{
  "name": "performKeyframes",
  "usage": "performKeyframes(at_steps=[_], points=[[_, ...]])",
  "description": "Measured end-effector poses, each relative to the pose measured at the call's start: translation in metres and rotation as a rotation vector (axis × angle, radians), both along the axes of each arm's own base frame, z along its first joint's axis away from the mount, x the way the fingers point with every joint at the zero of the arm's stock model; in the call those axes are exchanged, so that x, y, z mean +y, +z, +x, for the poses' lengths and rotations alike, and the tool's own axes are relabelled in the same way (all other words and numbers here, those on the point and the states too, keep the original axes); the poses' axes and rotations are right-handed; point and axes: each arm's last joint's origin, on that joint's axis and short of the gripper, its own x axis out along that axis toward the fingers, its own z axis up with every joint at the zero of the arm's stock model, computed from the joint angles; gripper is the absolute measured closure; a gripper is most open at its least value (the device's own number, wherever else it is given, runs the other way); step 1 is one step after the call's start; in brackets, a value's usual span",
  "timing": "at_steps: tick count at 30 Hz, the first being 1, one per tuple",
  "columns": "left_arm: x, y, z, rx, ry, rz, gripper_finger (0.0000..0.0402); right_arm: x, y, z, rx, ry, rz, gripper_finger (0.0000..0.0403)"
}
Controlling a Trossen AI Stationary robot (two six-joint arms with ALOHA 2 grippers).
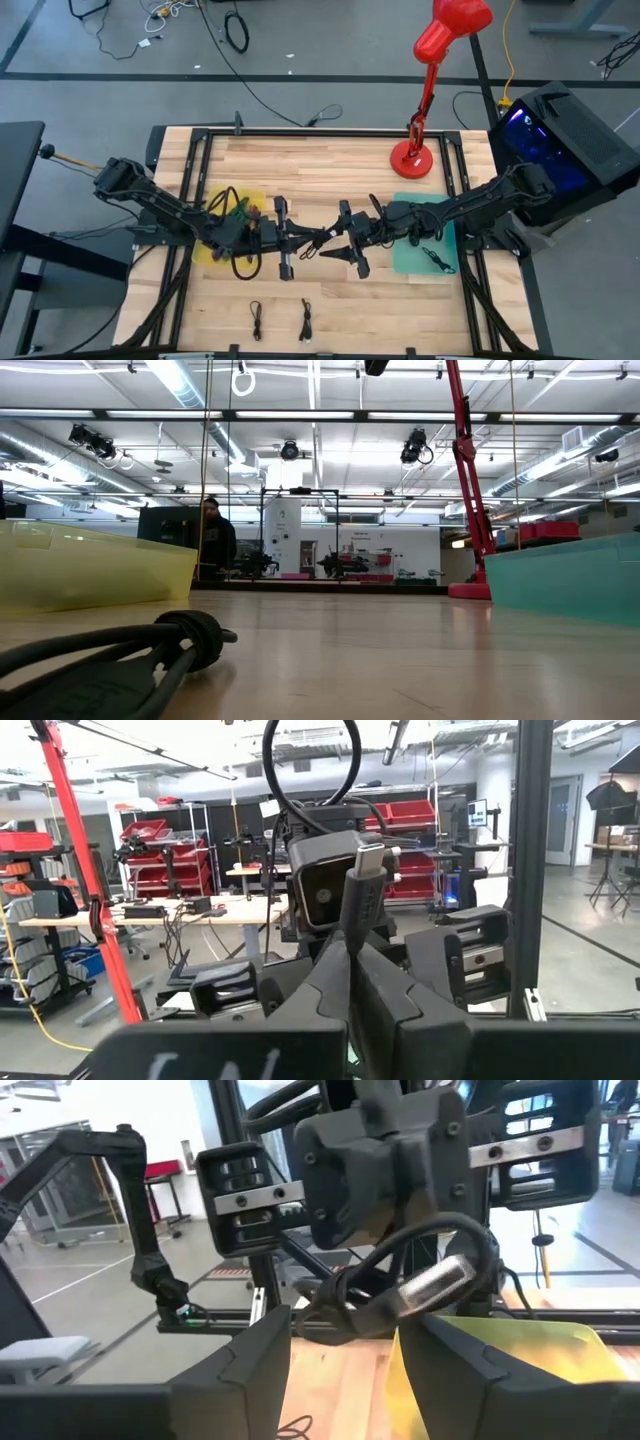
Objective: Pick & Place USB Port
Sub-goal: Put the black charger cable into the green bin
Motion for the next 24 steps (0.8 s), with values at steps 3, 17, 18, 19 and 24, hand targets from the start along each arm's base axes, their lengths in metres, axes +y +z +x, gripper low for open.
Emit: performKeyframes(at_steps=[3,17,18,19,24], points=[[-0.0001,-0.0005,0.0001,0.004,-0.004,-0.003,0.0397,0.0000,0.0005,0.0000,-0.008,0.000,-0.006,0.0212],[-0.0007,-0.0007,0.0005,0.004,-0.021,-0.004,0.0397,-0.0035,0.0033,0.0009,-0.042,-0.087,-0.014,0.0310],[-0.0008,-0.0009,0.0006,0.005,-0.021,-0.004,0.0397,-0.0034,0.0030,0.0009,-0.041,-0.082,-0.028,0.0347],[-0.0008,-0.0008,0.0005,0.005,-0.020,-0.003,0.0397,-0.0034,0.0030,0.0009,-0.045,-0.083,-0.041,0.0371],[0.0009,-0.0013,0.0011,0.009,-0.006,-0.010,0.0394,-0.0040,0.0026,0.0010,-0.038,-0.119,-0.036,0.0389]])
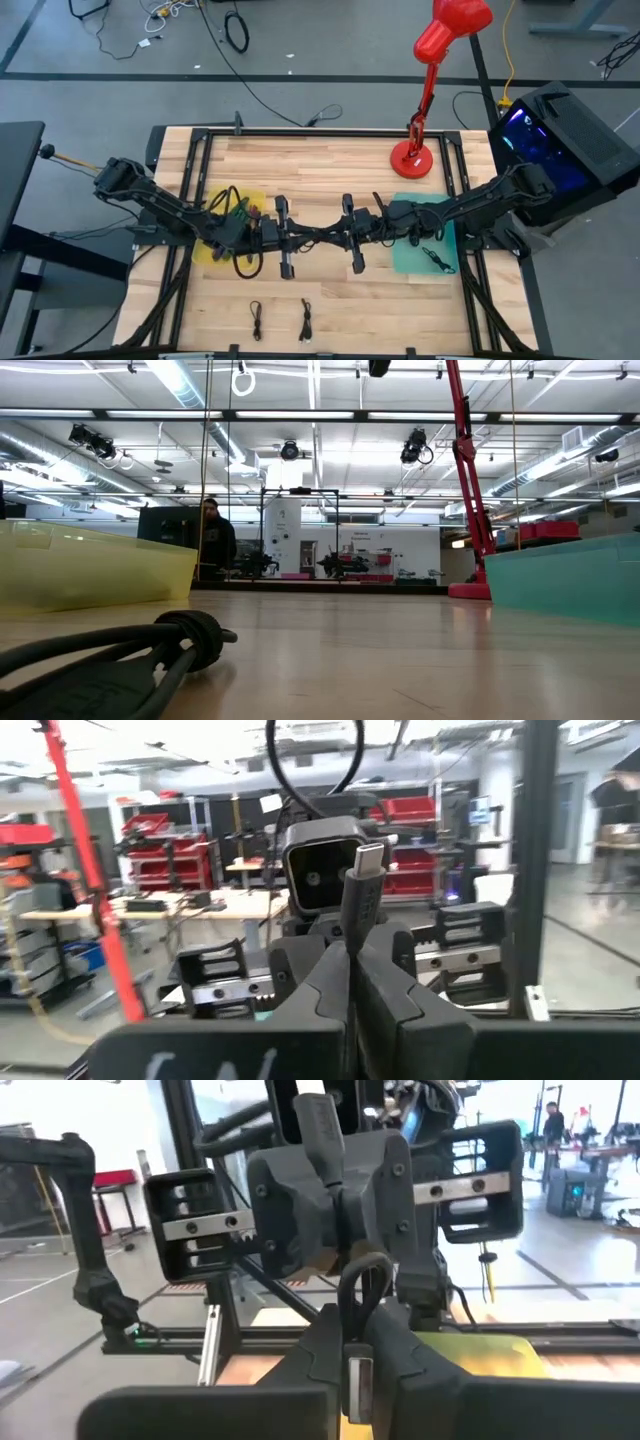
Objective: Pick & Place USB Port
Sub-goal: Put the black charger cable into the green bin
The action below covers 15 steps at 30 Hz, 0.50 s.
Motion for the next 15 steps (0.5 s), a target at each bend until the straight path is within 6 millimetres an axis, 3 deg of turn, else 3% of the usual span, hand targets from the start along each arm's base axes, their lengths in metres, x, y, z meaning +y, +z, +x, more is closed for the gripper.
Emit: performKeyframes(at_steps=[8,15], points=[[-0.004,-0.003,-0.005,0.043,0.143,0.001,0.0354,-0.001,-0.008,-0.001,0.117,-0.051,0.012,0.0389],[-0.017,-0.003,-0.014,0.072,0.227,0.027,0.0335,-0.002,0.005,-0.020,0.168,-0.116,0.028,0.0389]])
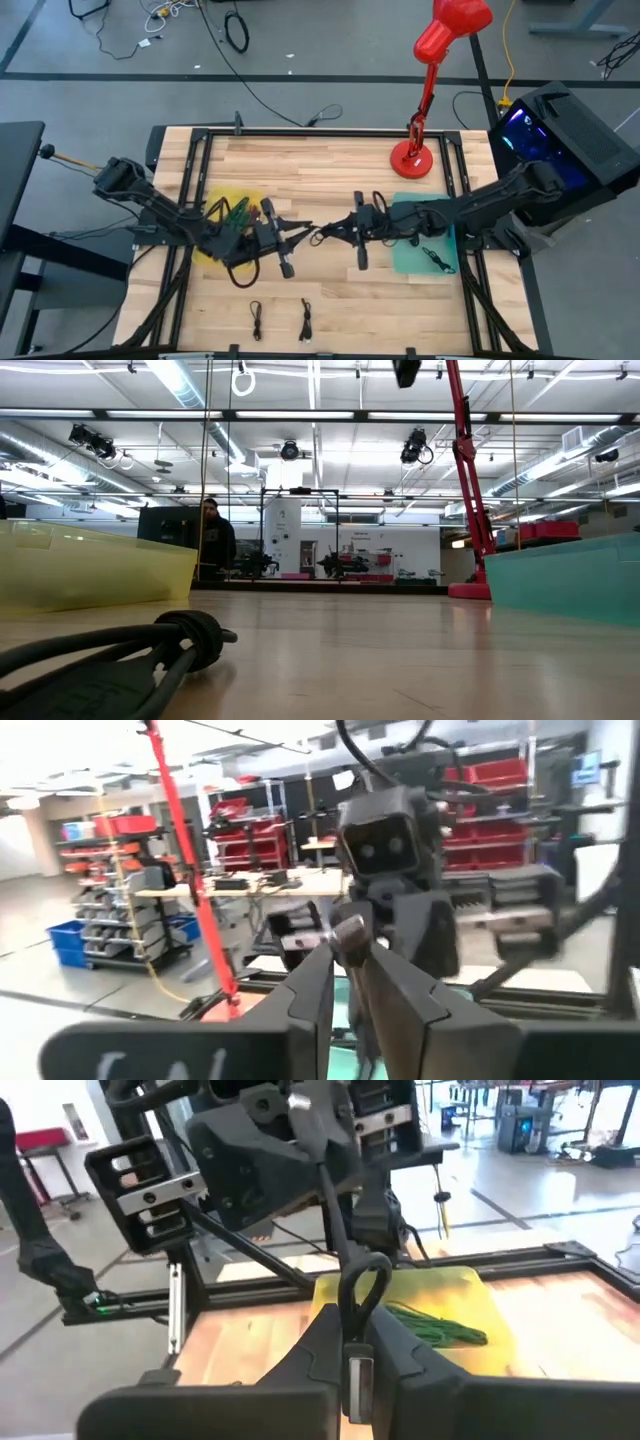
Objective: Pick & Place USB Port
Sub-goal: Put the black charger cable into the green bin
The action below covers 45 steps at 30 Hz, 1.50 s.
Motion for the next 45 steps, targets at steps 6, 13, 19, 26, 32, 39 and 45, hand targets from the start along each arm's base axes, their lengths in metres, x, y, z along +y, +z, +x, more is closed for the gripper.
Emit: performKeyframes(at_steps=[6,13,19,26,32,39,45], points=[[-0.014,-0.005,-0.011,0.087,-0.002,0.034,0.0333,-0.001,0.002,-0.029,0.177,-0.100,0.030,0.0389],[-0.028,-0.002,-0.034,0.147,0.045,0.037,0.0333,0.003,0.001,-0.066,0.369,-0.193,0.145,0.0389],[-0.048,-0.012,-0.058,0.216,0.101,0.062,0.0333,-0.002,-0.008,-0.103,0.574,-0.369,0.268,0.0389],[-0.070,-0.019,-0.080,0.212,0.025,0.012,0.0333,-0.003,-0.020,-0.133,0.783,-0.507,0.370,0.0390],[-0.082,-0.022,-0.095,0.215,-0.040,-0.004,0.0333,-0.007,-0.027,-0.154,0.952,-0.678,0.439,0.0390],[-0.091,-0.024,-0.108,0.206,-0.081,-0.035,0.0333,-0.010,-0.030,-0.166,1.058,-0.777,0.470,0.0382],[-0.097,-0.025,-0.116,0.209,-0.111,-0.043,0.0333,-0.011,-0.035,-0.169,1.107,-0.803,0.496,0.0286]])
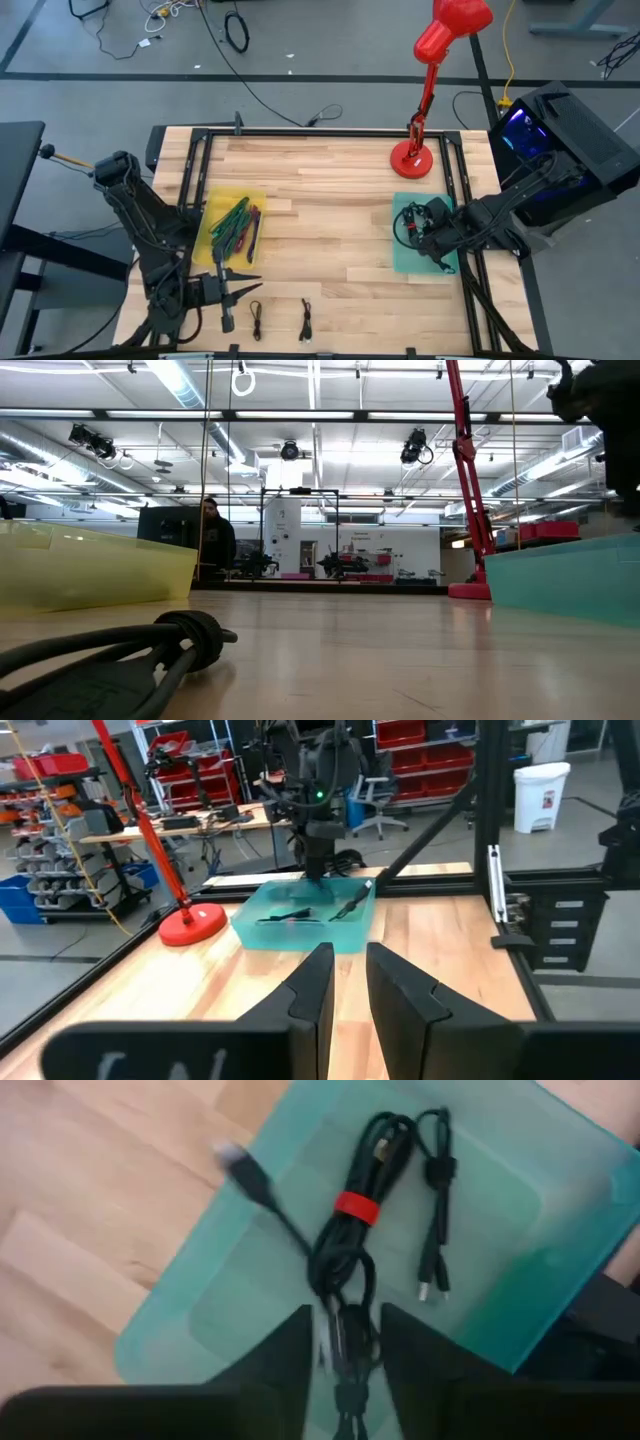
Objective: Pick & Place USB Port
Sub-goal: Put the black charger cable into the green bin
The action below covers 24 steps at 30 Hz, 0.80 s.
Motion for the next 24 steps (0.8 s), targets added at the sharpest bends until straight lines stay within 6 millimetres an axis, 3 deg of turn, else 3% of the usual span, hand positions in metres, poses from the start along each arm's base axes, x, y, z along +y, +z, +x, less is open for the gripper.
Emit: performKeyframes(at_steps=[5,9,17,24], points=[[-0.003,-0.001,-0.005,0.002,-0.018,0.000,0.0333,-0.002,-0.013,-0.004,0.041,-0.013,-0.019,0.0211],[-0.004,-0.002,-0.008,-0.010,-0.023,-0.067,0.0333,0.004,-0.017,0.004,-0.017,0.018,0.065,0.0180],[-0.010,-0.008,-0.011,-0.010,-0.102,-0.370,0.0333,0.032,0.010,0.054,-0.587,0.412,0.170,0.0178],[-0.012,-0.056,-0.003,0.280,-0.107,-0.606,0.0346,0.049,0.033,0.080,-0.948,0.609,0.021,0.0193]])
